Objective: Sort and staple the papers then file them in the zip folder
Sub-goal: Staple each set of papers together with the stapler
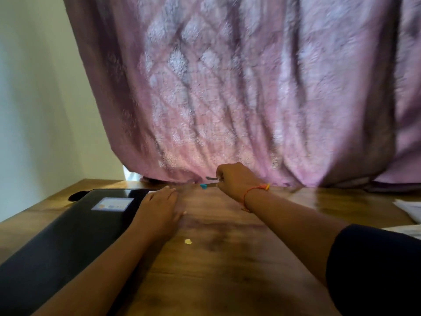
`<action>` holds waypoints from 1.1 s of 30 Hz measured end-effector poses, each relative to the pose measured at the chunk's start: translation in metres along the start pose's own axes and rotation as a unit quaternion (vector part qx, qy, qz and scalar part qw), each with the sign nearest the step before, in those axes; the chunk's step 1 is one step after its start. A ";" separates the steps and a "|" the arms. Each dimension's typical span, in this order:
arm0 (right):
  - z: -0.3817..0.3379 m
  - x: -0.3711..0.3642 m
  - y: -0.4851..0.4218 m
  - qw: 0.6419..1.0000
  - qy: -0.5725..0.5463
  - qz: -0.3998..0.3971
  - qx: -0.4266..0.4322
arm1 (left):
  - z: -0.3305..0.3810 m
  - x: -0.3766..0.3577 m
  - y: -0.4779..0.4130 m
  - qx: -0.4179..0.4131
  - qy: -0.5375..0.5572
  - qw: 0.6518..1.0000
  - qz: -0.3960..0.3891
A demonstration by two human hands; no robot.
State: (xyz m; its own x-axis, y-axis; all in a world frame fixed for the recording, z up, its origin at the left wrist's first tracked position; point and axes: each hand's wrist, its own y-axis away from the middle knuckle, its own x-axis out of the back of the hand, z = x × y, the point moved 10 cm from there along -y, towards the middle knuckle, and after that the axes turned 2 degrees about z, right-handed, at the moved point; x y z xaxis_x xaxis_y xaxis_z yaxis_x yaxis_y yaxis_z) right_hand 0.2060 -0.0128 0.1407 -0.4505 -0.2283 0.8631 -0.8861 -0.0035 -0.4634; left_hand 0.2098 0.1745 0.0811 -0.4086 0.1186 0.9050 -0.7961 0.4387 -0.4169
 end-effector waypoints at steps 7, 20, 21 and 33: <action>0.075 0.088 0.117 0.998 0.051 0.006 -0.045 | 0.109 0.026 -0.011 -0.044 0.088 0.995 -0.002; 0.222 0.109 0.172 0.990 0.025 -0.029 -0.137 | 0.225 -0.005 0.007 -0.025 0.211 0.977 -0.023; 0.233 0.108 0.171 0.989 0.020 -0.026 -0.147 | 0.226 -0.009 0.007 -0.032 0.207 0.977 -0.027; 0.285 0.065 0.163 0.980 -0.005 -0.091 -0.178 | 0.256 -0.005 0.008 -0.101 0.166 0.980 -0.030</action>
State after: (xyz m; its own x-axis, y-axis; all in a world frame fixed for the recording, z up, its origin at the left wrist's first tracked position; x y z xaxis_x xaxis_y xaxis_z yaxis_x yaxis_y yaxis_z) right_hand 0.0634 -0.3056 0.0642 -0.2822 -0.2654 0.9219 -0.9342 0.2945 -0.2012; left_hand 0.0915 -0.0507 0.0511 -0.1692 0.3568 0.9187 -0.6961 0.6166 -0.3677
